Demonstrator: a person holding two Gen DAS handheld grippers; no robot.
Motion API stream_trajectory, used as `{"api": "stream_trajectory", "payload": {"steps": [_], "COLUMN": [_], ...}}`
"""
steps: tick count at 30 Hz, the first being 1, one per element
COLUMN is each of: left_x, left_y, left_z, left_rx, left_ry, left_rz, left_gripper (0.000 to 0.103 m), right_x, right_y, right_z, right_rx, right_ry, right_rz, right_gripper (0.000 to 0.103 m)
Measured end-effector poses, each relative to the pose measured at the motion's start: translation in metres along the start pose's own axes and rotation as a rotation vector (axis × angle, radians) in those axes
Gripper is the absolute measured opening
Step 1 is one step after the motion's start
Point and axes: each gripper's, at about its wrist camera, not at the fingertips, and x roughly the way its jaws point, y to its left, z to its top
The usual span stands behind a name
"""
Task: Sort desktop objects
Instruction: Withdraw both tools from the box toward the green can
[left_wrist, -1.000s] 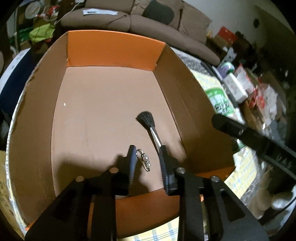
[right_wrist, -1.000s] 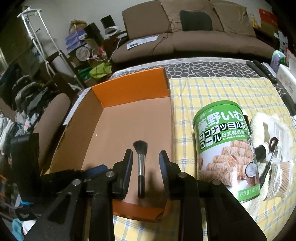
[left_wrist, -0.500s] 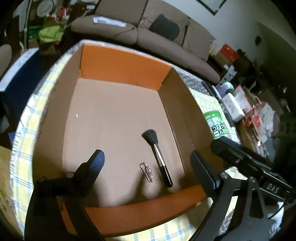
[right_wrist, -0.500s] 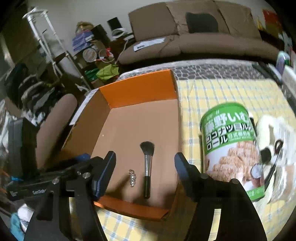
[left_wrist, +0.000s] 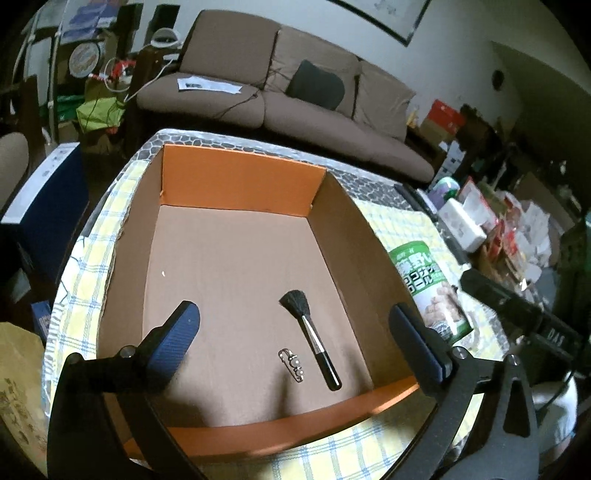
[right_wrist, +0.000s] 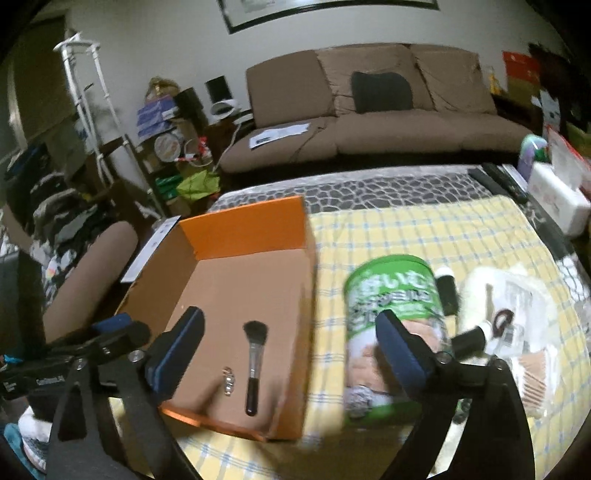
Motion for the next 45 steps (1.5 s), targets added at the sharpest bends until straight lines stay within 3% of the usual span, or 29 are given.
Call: {"api": "stream_trajectory", "payload": {"steps": [12,23,38,45], "left_x": [0.009,0.007,0.022,0.036], "left_y": [-0.02,-0.06,-0.157,-0.196], "left_z": [-0.009,-0.024,-0.03,-0.029], "left_rx": [0.086,0.123,0.216,0.231], "left_ry": [0.037,0.08,0.105,0.134], "left_rz": [0.012,-0.088,-0.187,-0.203], "left_gripper": [0.103,0.103,0.103,0.103], "right_x": [-0.018,-0.032,-0.029,-0.041], "right_y": [-0.044,-0.079,-0.138,-0.153], "right_z": [-0.006,-0.006,-0.023,-0.021], "right_rx": [0.028,0.086,0.351,0.413], "right_ry": [-0.002,0.005,0.074,0.04], "right_rz": [-0.102,-0.129,0.033,0.058], "right_gripper": [0.097,0.097,0.097,0.097]}}
